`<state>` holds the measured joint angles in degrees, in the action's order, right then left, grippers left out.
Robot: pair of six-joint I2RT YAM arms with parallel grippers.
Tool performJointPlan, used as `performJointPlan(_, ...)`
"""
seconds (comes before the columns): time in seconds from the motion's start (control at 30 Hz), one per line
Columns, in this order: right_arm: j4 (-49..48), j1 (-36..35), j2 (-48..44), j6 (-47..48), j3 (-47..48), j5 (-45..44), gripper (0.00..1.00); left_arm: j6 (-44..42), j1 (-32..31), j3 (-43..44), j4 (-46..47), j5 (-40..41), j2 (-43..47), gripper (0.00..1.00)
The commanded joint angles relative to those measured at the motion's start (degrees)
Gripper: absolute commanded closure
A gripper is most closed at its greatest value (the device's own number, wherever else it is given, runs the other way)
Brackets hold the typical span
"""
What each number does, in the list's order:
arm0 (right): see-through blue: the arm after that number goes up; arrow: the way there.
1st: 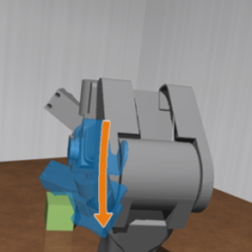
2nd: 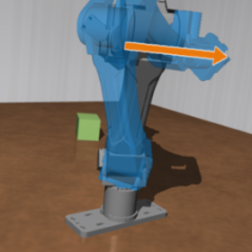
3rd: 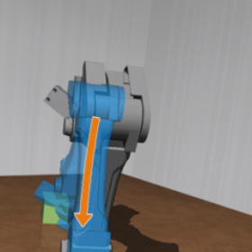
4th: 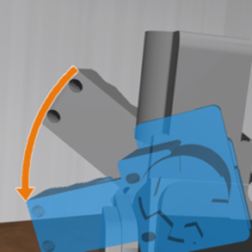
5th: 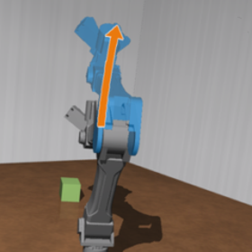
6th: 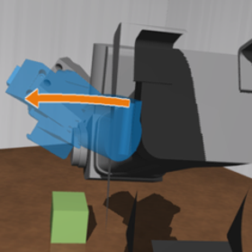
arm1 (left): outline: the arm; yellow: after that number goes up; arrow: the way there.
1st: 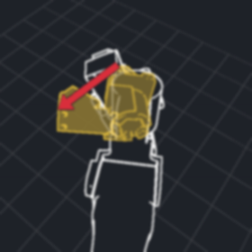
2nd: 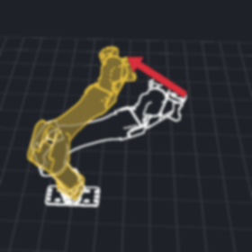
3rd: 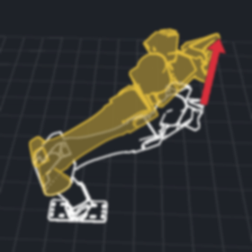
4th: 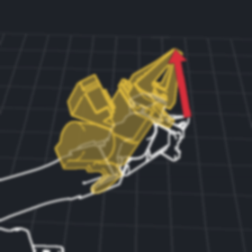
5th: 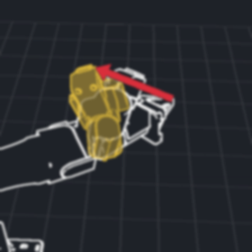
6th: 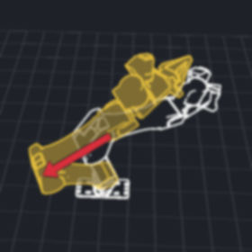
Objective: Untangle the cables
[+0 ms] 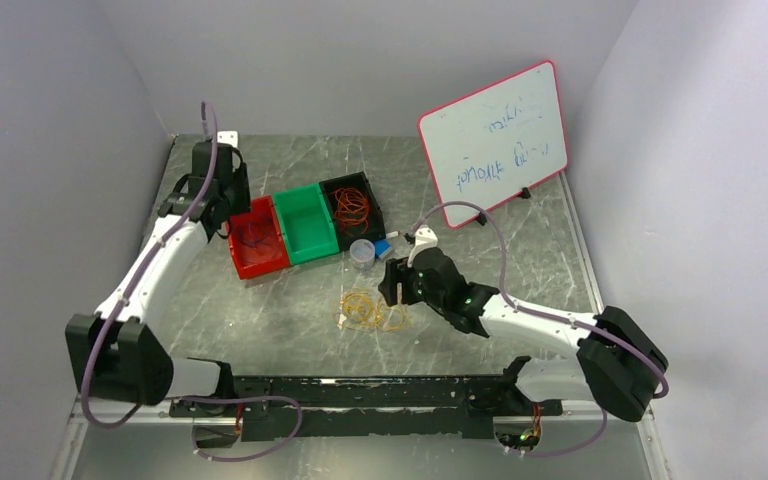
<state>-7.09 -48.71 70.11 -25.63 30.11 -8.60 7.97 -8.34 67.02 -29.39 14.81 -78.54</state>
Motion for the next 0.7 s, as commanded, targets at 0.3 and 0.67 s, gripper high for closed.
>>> performJointPlan(0.3, 11.27, 0.10, -0.16, -2.21, 5.51, -6.96, 0.33, 12.27, -15.17, -13.27, 8.63, -11.41, 13.28, 0.50)
performJointPlan(0.67, 17.54, 0.38, 6.01, 1.72, 8.57, -7.01, 0.37, 19.03, -25.25, -17.71, 13.92, -10.32, 8.21, 0.50)
